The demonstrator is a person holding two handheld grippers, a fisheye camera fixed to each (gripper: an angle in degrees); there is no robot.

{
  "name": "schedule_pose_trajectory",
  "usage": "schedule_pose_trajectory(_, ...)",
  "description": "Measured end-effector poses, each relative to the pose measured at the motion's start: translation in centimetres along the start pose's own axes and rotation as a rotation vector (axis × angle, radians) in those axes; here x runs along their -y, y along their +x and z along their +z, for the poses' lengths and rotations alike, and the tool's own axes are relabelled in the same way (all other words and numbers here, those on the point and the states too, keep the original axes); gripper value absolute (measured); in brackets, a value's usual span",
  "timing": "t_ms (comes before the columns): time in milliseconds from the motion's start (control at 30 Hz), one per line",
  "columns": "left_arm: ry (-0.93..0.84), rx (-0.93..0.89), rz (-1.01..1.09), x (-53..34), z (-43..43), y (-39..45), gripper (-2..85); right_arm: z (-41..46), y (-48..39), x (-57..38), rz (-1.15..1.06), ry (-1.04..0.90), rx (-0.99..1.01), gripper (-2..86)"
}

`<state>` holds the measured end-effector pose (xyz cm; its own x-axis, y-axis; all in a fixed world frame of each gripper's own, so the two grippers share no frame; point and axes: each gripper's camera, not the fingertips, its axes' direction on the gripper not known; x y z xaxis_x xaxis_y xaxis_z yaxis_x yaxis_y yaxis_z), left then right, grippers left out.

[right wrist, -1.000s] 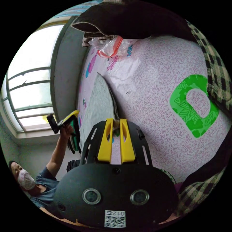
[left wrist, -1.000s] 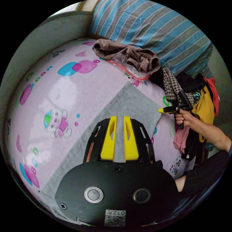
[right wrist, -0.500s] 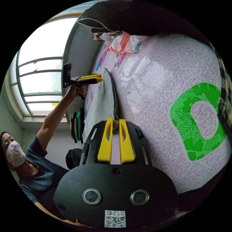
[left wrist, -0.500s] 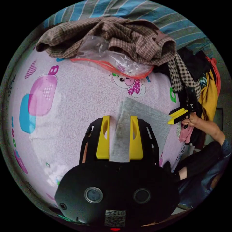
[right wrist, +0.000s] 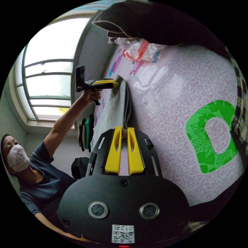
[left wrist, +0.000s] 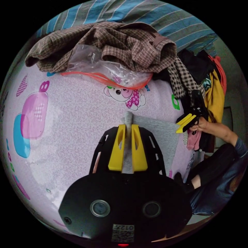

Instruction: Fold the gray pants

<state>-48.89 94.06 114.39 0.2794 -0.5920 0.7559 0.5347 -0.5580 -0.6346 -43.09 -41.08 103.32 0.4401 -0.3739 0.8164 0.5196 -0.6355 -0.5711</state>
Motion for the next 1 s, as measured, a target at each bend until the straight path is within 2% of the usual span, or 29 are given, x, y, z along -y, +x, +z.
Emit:
schedule_pose_trajectory(100,0.052,-0.018,-0.005,-1.7,-1.1,0.3,3.1,-0.6,-2.1,-0.1,-0.049,0.018,-0.063,1.2)
schedule_pose_trajectory(233,0.161,0.046,0.006,-3.3,-3.7,1.8,2.3,-2.3,-4.4,0.1,-0.065,0.108,-0.105,1.0)
schedule_pose_trajectory(567,0.340,0.131,0.201,-8.9,-13.4,7.7,2.1,-6.8,-14.6,-2.1,-0.249,0.359,-0.120,0.7)
schedule_pose_trajectory(700,0.361,0.154,0.221,-13.9,-16.2,8.8,2.1,-4.0,-20.6,-3.3,-0.373,0.337,-0.058,0.8)
schedule_pose_trajectory(1000,0.464,0.199,0.197,-35.6,-22.5,9.4,2.1,8.8,-33.9,-4.8,-0.601,0.136,0.139,0.8)
